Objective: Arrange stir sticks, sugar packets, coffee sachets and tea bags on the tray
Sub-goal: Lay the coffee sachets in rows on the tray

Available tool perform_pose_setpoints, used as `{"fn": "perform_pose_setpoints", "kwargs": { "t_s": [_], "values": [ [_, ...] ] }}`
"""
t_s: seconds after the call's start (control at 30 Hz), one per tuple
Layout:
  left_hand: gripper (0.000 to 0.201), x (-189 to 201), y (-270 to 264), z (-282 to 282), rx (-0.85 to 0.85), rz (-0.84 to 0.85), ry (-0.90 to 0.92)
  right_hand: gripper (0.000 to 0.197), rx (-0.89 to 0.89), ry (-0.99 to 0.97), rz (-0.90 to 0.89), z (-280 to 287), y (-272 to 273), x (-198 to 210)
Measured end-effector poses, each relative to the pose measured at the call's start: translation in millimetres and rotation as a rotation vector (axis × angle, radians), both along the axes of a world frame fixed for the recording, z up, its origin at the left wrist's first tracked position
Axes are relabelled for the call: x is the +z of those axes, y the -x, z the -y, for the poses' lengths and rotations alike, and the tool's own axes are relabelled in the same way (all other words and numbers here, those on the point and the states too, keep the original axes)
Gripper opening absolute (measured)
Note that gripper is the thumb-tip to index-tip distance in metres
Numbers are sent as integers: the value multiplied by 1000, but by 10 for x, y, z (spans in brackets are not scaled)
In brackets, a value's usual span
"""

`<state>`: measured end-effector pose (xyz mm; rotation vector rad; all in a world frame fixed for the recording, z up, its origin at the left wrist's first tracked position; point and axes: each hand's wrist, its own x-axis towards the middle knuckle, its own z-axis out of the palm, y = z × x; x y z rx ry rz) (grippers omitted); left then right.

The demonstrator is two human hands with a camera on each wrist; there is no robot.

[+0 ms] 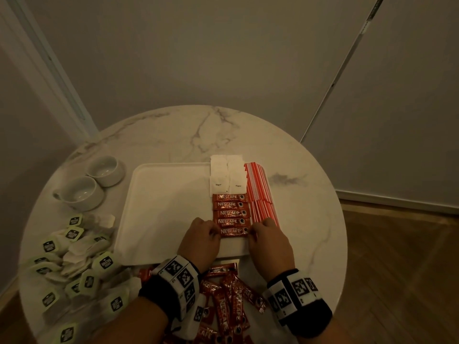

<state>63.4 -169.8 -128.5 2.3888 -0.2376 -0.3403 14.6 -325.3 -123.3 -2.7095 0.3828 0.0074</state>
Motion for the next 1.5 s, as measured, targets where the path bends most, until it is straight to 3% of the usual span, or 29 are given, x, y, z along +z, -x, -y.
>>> {"fn": "perform_pose_setpoints", "kwargs": {
  "t_s": [0.3,0.6,0.87,1.0,1.2,1.5],
  "values": [
    [38,40,162,65,-242,132,-213,29,222,94,-30,-114,48,14],
    [34,-4,157,86,-274,129,-237,30,242,109,-68,-90,41,10],
    [37,137,126,-13,-235,160,-176,27,204,-30,24,-24,92,171],
    [33,303,104,-189,-225,173,-43,18,217,-91,-139,-20,283,311],
    [27,383,271,-463,-213,147,-8,45,262,-8,-448,-324,663,189],
    [26,253,553,-561,-248,80,-39,30,180,-57,-340,-423,714,31]
  ]
}}
